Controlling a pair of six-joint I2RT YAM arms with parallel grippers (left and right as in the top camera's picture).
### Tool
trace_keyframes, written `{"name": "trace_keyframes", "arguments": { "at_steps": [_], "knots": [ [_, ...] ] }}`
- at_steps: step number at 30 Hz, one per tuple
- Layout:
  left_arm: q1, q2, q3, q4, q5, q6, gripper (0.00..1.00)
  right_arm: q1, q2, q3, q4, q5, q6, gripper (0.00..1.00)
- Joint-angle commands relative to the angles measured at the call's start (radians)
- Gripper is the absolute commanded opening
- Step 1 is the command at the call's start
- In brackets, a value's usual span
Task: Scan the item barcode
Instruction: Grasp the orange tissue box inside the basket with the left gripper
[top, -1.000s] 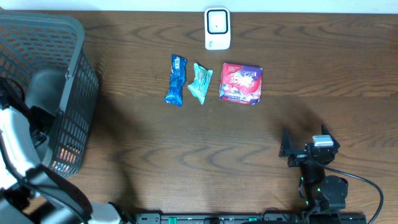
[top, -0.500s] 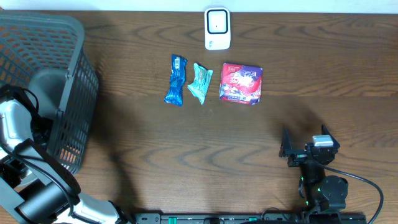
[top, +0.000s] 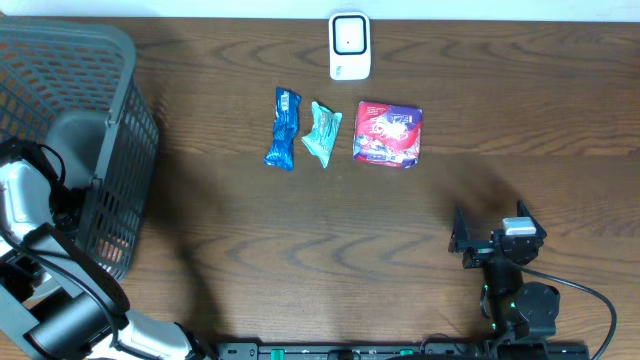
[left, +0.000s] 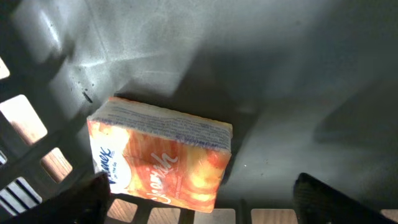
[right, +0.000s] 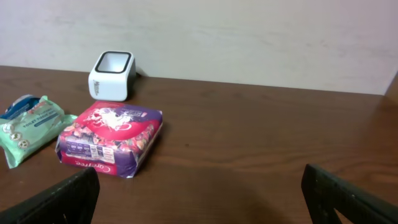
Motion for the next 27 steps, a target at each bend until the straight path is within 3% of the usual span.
{"name": "trace_keyframes", "arguments": {
  "at_steps": [1, 4, 8, 12, 15, 19, 21, 27],
  "knots": [
    [0.002, 0.004, -0.034, 0.019, 0.009, -0.005, 0.95, -0.006, -0.002, -0.002, -0.005, 0.002, -0.012, 0.99],
    [0.002, 0.004, -0.068, 0.048, 0.009, -0.005, 0.95, -0.006, -0.002, -0.002, -0.005, 0.002, -0.012, 0.99],
    [0.002, 0.004, -0.095, 0.057, 0.009, -0.005, 0.86, -0.006, -0.002, -0.002, -0.005, 0.002, -0.012, 0.99],
    [0.002, 0.004, -0.118, 0.074, 0.008, -0.005, 0.77, -0.006, -0.002, -0.002, -0.005, 0.002, -0.012, 0.99],
    [0.002, 0.004, -0.15, 0.113, 0.006, -0.004, 0.64, -0.006, -0.002, -0.002, -0.004, 0.002, -0.012, 0.99],
    [0.002, 0.004, -0.182, 0.156, 0.004, -0.004, 0.35, -0.006, -0.002, -0.002, -0.005, 0.002, -0.012, 0.99],
    [0.003, 0.004, -0.182, 0.156, 0.006, -0.004, 0.07, -0.006, -0.002, -0.002, -0.005, 0.002, -0.012, 0.99],
    [0.003, 0.002, -0.151, 0.152, 0.077, -0.003, 0.07, -0.006, -0.002, -0.002, -0.005, 0.002, -0.012, 0.99]
  ]
}}
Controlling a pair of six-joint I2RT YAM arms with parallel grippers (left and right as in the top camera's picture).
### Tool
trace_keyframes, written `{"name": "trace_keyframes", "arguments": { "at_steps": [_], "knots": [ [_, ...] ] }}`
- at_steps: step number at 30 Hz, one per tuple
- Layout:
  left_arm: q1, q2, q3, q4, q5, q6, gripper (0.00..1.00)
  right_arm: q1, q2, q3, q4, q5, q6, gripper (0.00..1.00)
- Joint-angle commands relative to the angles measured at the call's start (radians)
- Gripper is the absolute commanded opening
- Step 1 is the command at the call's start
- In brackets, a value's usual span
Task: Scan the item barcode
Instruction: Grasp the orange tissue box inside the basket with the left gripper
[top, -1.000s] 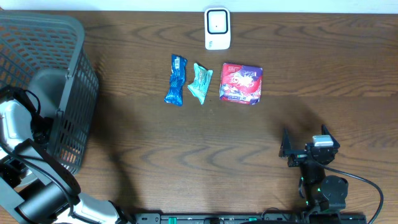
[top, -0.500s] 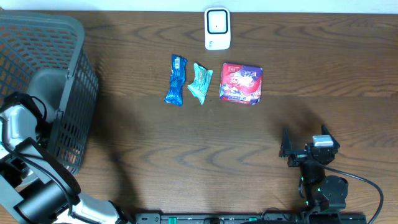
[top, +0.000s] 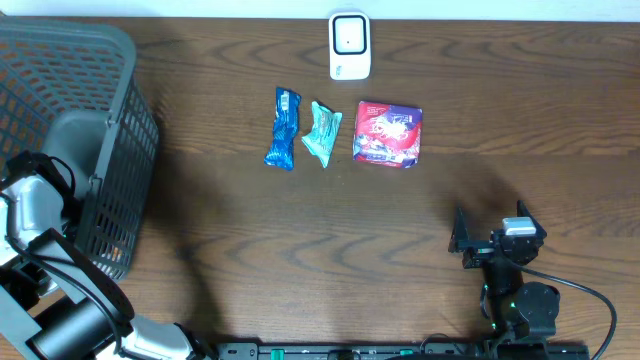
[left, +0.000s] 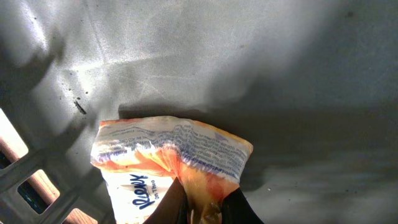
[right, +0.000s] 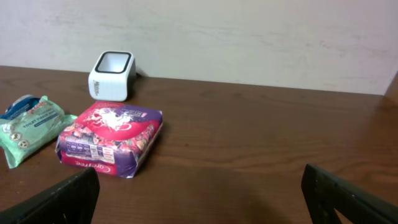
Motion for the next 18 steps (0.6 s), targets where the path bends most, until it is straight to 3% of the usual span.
{"name": "trace_keyframes", "arguments": {
  "at_steps": [1, 5, 15, 18],
  "knots": [
    [0.002, 0.037, 0.011, 0.009, 0.113, -0.001, 0.07, -0.006, -0.002, -0.002, -0.005, 0.002, -0.012, 0.99],
    [0.002, -0.013, 0.104, -0.003, 0.184, 0.006, 0.07, -0.006, -0.002, -0.002, -0.005, 0.002, -0.012, 0.99],
    [0.002, -0.383, 0.319, 0.078, 0.191, 0.043, 0.07, -0.006, -0.002, -0.002, -0.005, 0.002, -0.012, 0.99],
    [-0.009, -0.507, 0.325, 0.131, 0.283, 0.043, 0.07, -0.006, -0.002, -0.002, -0.005, 0.002, -0.012, 0.99]
  ]
}}
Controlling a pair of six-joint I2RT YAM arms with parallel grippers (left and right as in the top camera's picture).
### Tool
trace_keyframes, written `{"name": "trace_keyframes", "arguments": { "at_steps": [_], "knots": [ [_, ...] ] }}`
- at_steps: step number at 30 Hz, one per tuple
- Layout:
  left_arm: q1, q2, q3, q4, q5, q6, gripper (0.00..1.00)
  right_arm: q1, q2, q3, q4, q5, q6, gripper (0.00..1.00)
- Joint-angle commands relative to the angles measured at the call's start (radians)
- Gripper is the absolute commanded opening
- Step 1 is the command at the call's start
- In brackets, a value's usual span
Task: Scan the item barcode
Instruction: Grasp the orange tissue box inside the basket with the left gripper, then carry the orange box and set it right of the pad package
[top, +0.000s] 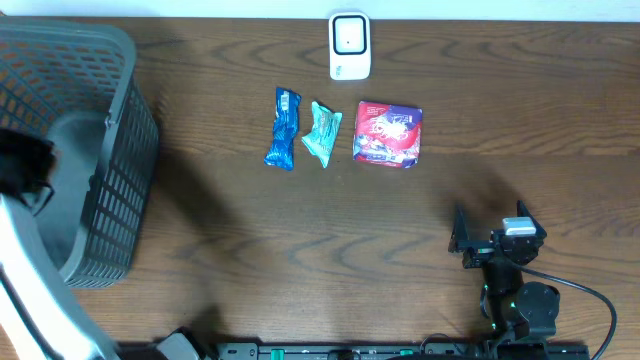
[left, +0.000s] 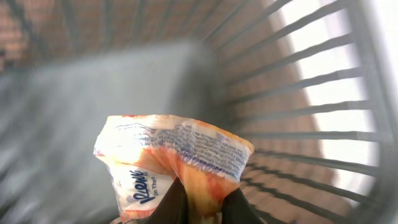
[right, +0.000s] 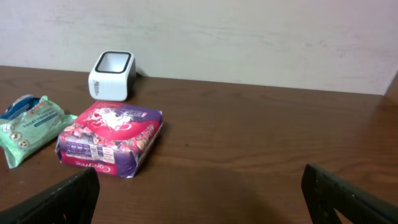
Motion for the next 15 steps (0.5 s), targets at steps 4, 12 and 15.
{"name": "trace_keyframes", "arguments": {
  "at_steps": [4, 12, 15],
  "knots": [
    [-0.084, -0.235, 0.019, 0.098, 0.266, 0.022, 0.07, -0.006, -0.002, -0.002, -0.005, 0.002, -0.012, 0.99],
    [-0.445, -0.337, 0.017, 0.153, 0.4, 0.127, 0.07, -0.006, -0.002, -0.002, -0.005, 0.002, -0.012, 0.99],
    [-0.642, -0.32, 0.016, 0.137, 0.399, 0.229, 0.07, -0.006, -0.002, -0.002, -0.005, 0.002, -0.012, 0.99]
  ]
}}
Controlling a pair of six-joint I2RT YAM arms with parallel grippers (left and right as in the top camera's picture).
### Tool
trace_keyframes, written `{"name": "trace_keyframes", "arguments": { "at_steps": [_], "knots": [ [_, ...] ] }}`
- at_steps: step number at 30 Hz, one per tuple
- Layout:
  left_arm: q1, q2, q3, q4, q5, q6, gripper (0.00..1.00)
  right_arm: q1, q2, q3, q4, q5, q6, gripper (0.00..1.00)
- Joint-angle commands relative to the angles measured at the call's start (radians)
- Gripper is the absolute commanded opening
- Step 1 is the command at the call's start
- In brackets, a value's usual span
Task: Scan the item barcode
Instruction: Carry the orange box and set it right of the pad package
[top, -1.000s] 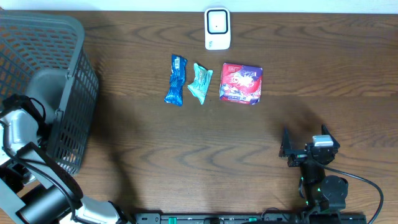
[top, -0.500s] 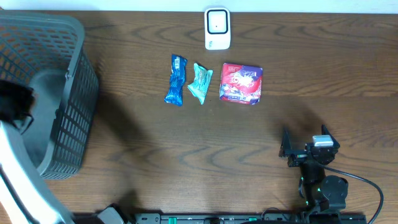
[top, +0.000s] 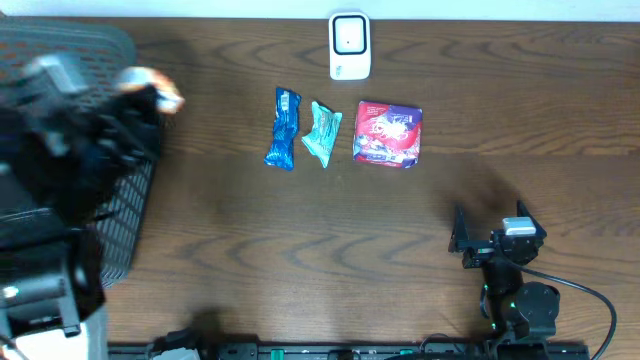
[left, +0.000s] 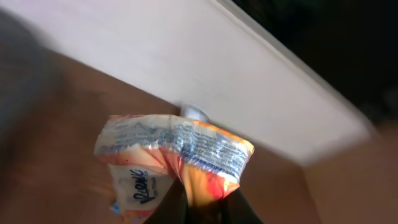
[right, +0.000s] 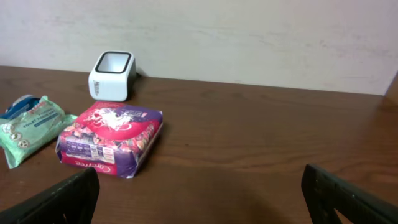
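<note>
An orange Kleenex tissue pack (left: 166, 160) hangs in the air, pinched at its lower edge by my left gripper (left: 200, 204), which is shut on it. Overhead, the pack (top: 152, 86) shows blurred at the basket's right rim, with the left gripper (top: 138, 100) just beside it. The white barcode scanner (top: 349, 45) stands at the far middle of the table and peeks out behind the pack (left: 194, 112). My right gripper (right: 200, 205) rests open near the front right (top: 492, 244), with nothing between its fingers.
A grey mesh basket (top: 125, 215) stands at the left edge. In a row before the scanner lie a blue wrapper (top: 283, 128), a teal packet (top: 322, 133) and a purple-red pack (top: 388, 133). The right wrist view shows the scanner (right: 112, 74) and purple-red pack (right: 112, 138).
My left gripper has moved with the tissue pack from inside the basket to above its right rim, now facing the table and back wall. The right arm has not moved.
The tissue pack lay on the basket floor with my left gripper open around it. Then the gripper was shut on the pack's edge. Then the pack was lifted among the basket's walls, and now it is out over the rim toward the table.
</note>
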Motion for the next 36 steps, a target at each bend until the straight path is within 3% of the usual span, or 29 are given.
{"name": "trace_keyframes", "arguments": {
  "at_steps": [1, 6, 17, 29, 36],
  "knots": [
    [-0.213, 0.023, 0.002, -0.012, 0.05, 0.157, 0.07, -0.006, -0.002, -0.002, -0.005, 0.002, -0.012, 0.99],
    [-0.42, 0.111, -0.023, -0.017, 0.029, 0.201, 0.07, -0.006, -0.002, -0.002, -0.005, 0.002, -0.012, 0.99],
    [-0.694, 0.479, -0.029, 0.093, 0.026, 0.2, 0.07, -0.006, -0.002, -0.002, -0.005, 0.002, -0.012, 0.99],
    [-0.78, 0.796, -0.029, 0.744, 0.026, 0.201, 0.07, -0.006, -0.002, -0.002, -0.005, 0.002, -0.012, 0.99],
    [-0.801, 0.96, -0.029, 0.921, 0.026, 0.201, 0.07, -0.006, -0.002, -0.002, -0.005, 0.002, -0.012, 0.99]
  ]
}}
